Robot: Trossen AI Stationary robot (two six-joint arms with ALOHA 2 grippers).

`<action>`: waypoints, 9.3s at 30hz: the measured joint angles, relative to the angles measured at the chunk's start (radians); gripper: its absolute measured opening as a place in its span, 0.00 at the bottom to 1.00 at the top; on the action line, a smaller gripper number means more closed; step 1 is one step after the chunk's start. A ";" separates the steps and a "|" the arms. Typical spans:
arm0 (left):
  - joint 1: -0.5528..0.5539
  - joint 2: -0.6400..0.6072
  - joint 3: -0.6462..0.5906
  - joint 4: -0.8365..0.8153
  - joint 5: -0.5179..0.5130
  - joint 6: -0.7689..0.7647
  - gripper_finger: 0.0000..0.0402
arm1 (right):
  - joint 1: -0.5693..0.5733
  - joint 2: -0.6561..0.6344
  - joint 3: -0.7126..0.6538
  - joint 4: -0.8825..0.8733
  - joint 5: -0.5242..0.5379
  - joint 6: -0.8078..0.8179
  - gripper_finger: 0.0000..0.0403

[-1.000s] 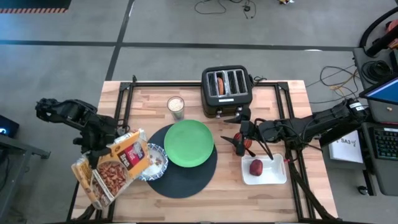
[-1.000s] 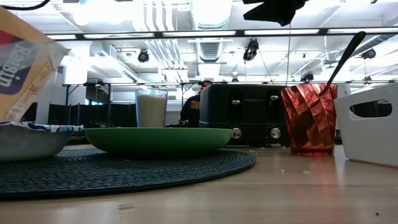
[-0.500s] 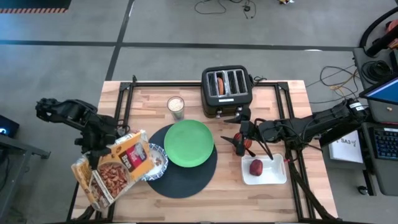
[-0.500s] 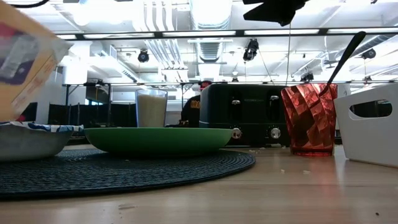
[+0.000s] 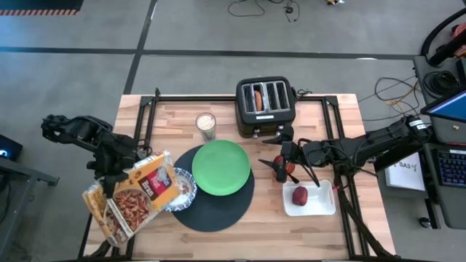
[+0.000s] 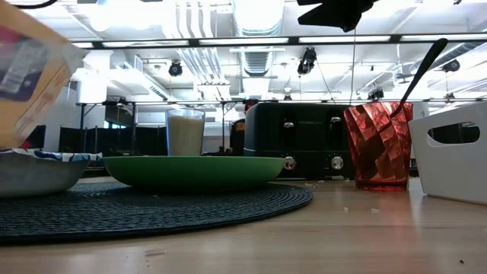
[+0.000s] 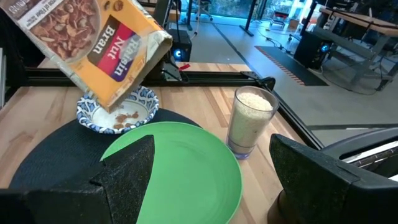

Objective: Arrange a breakfast setting
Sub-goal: Pour the cereal from the cereal box into the white bowl

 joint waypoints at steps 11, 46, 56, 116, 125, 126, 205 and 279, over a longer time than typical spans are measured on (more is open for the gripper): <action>0.000 -0.017 -0.001 -0.017 -0.002 -0.020 0.00 | 0.000 0.000 0.000 0.000 0.000 -0.002 0.77; -0.002 -0.045 0.015 -0.004 -0.027 -0.122 0.00 | 0.000 0.000 -0.003 0.000 0.000 -0.009 0.77; -0.001 -0.027 0.005 -0.001 -0.005 -0.085 0.00 | 0.000 0.000 -0.003 0.000 0.000 -0.010 0.77; -0.001 -0.015 0.000 -0.005 0.004 -0.030 0.00 | -0.002 0.000 -0.004 0.000 0.000 -0.008 0.77; -0.001 -0.013 0.005 0.006 0.008 -0.056 0.00 | -0.002 0.000 -0.004 -0.001 0.000 -0.009 0.77; -0.001 -0.015 0.000 0.006 -0.011 -0.053 0.00 | -0.002 0.000 -0.004 -0.001 0.000 -0.008 0.77; -0.001 0.012 0.059 -0.077 0.000 -0.061 0.00 | -0.005 0.000 -0.005 -0.016 0.000 -0.004 0.77; -0.009 -0.010 0.099 -0.068 -0.166 -0.027 0.00 | -0.013 0.000 -0.005 -0.029 0.000 0.000 0.77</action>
